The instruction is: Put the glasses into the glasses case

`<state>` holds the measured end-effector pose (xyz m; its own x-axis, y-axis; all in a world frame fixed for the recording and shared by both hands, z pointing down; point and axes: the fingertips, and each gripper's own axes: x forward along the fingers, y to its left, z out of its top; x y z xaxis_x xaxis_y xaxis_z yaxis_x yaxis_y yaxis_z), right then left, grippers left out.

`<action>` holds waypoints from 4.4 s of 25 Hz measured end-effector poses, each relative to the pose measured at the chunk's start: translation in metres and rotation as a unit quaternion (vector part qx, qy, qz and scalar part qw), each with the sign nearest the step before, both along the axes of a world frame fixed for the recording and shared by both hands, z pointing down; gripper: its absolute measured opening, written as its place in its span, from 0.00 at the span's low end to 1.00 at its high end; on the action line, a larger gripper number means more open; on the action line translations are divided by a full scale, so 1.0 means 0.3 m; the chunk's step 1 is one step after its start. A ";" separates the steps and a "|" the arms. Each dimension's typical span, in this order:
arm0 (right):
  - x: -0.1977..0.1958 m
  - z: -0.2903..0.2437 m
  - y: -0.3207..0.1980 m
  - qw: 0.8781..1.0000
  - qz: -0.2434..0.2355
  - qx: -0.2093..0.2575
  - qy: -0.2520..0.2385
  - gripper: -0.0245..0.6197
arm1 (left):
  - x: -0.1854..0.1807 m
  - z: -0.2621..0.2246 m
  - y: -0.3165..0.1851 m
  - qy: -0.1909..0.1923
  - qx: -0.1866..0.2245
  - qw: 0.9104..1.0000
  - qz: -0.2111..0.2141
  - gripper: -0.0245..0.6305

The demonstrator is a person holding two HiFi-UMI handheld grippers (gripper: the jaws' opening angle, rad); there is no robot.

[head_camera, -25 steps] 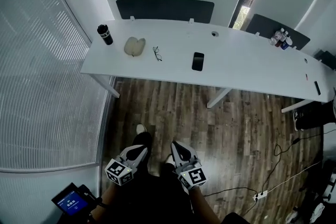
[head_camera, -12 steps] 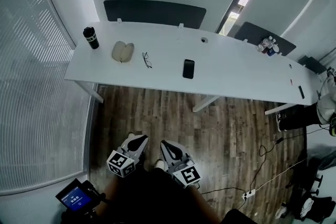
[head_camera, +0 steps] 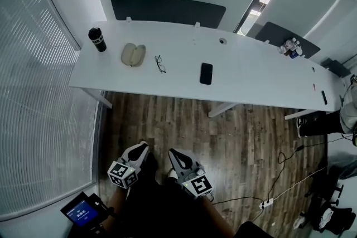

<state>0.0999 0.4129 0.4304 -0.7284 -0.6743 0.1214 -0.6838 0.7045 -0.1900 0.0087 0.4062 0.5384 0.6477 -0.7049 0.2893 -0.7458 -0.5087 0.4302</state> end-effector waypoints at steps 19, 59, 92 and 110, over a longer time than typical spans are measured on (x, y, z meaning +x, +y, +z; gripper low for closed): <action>-0.171 -0.101 -0.404 0.997 0.048 0.046 0.043 0.05 | -0.152 -0.110 -0.417 0.045 0.016 0.998 0.045 0.10; -0.008 -0.078 -1.009 0.986 0.136 0.043 0.082 0.05 | -0.088 0.067 -0.968 -0.009 -0.090 0.995 0.047 0.15; 0.017 -0.020 -1.328 0.994 0.104 0.035 0.022 0.05 | 0.029 0.312 -1.332 0.040 -0.235 0.964 0.118 0.27; -0.039 0.060 -1.394 0.986 0.164 -0.011 -0.012 0.05 | -0.074 0.506 -1.548 0.217 -0.365 0.905 0.032 0.26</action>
<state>0.0881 -0.0054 0.4483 -0.4739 -0.8719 0.1235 -0.8697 0.4413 -0.2211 -0.0136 -0.0582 0.6902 0.8452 -0.3858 0.3700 -0.4041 -0.0080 0.9147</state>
